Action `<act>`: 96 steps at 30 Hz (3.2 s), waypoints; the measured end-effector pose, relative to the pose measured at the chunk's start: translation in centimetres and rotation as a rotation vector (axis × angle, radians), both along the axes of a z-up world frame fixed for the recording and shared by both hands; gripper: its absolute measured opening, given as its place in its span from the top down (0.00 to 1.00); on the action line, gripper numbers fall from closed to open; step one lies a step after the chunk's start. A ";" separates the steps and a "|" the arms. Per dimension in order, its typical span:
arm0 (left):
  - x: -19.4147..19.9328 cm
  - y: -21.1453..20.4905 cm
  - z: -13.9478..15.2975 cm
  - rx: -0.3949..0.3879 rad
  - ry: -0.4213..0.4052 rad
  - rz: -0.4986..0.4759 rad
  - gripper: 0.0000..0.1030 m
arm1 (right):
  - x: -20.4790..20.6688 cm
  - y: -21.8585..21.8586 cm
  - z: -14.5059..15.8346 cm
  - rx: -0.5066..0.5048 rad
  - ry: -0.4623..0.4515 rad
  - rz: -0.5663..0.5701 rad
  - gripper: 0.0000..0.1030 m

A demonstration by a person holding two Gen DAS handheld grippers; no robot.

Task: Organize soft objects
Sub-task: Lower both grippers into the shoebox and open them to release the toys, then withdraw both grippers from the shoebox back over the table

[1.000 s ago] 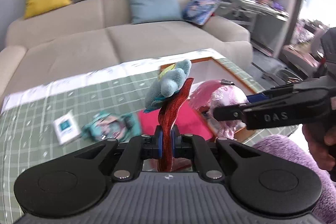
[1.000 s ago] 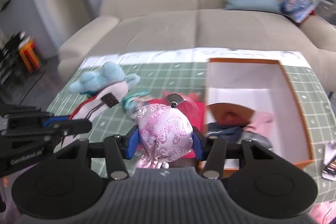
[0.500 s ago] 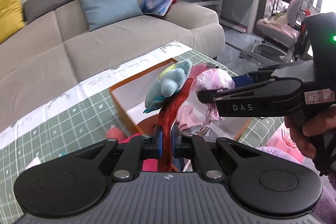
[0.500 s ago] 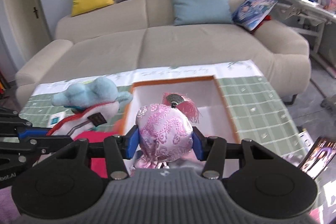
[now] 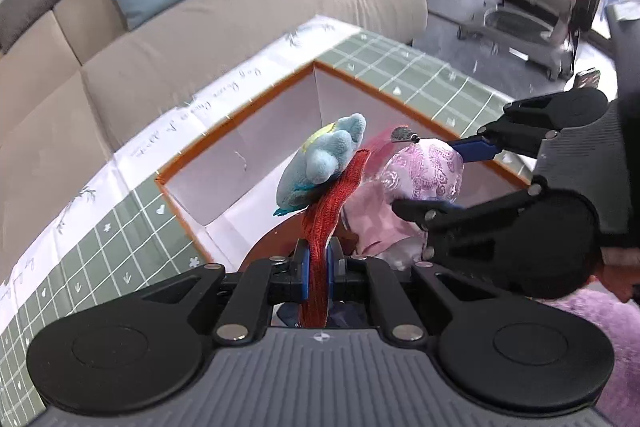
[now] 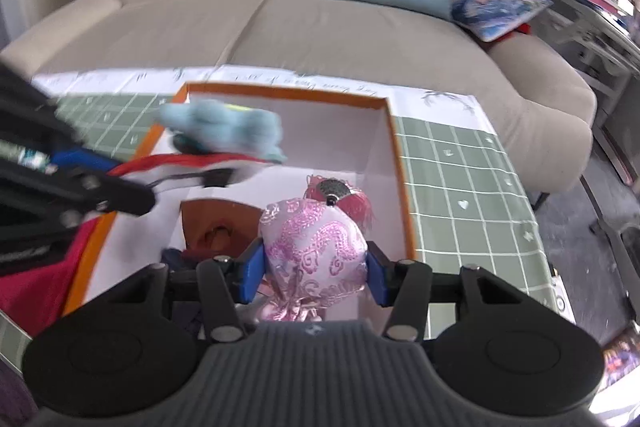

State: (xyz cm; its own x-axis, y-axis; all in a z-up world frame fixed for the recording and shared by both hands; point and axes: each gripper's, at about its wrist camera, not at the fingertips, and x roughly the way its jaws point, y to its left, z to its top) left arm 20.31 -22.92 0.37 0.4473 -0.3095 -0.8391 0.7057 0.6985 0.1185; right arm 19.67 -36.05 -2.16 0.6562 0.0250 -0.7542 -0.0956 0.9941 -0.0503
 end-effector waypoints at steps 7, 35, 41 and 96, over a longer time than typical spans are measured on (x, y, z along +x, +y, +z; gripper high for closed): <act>3.5 -1.8 -3.0 0.103 0.034 -0.004 0.92 | 2.7 0.9 -2.2 -0.064 0.034 0.056 0.50; 8.6 -2.2 -6.8 0.162 0.153 0.041 0.73 | 6.8 1.9 -4.5 -0.062 0.122 0.089 0.37; 6.9 -1.2 -4.0 0.102 0.115 0.044 0.72 | 4.8 2.1 -2.4 -0.047 0.091 0.083 0.37; -15.5 23.5 0.5 -0.259 -0.024 0.403 0.63 | -14.6 19.6 2.3 0.042 0.081 0.141 0.28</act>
